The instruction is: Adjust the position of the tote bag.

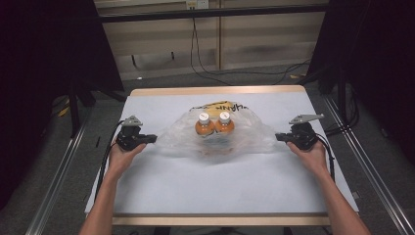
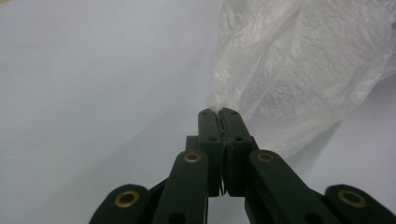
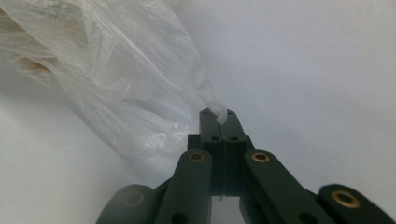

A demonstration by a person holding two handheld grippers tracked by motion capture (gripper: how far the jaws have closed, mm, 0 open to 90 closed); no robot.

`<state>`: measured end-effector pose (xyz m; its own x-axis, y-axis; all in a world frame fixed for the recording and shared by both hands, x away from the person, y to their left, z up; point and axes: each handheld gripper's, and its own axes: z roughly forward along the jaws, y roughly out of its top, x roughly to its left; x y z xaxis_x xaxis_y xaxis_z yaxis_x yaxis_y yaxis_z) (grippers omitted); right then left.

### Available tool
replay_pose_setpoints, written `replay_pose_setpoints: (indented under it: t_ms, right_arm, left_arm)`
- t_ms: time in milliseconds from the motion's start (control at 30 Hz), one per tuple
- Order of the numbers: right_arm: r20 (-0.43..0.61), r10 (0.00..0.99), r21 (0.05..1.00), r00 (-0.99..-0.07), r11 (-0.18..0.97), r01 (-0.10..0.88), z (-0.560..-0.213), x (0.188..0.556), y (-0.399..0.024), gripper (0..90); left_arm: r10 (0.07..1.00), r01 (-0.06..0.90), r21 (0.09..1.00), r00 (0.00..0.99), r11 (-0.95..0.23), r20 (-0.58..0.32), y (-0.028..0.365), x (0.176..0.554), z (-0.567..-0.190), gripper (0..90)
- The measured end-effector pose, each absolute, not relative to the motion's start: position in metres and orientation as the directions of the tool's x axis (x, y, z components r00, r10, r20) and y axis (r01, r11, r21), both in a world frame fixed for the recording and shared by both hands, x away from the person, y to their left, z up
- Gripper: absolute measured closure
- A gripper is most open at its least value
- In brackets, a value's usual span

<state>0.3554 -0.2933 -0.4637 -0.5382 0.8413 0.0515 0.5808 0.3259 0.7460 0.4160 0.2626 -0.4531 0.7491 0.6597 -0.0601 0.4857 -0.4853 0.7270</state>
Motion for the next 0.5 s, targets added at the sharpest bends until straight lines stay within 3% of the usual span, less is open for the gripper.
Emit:
replay_pose_setpoints:
  t_ms: [500]
  right_arm:
    - [0.03, 0.831, 0.703, -0.555, 0.378, 0.603, -0.476, 0.359, -0.29, 90.0]
  left_arm:
    - [0.66, 0.508, 0.692, 0.749, -0.514, -0.059, 0.266, 0.416, -0.463, 88.5]
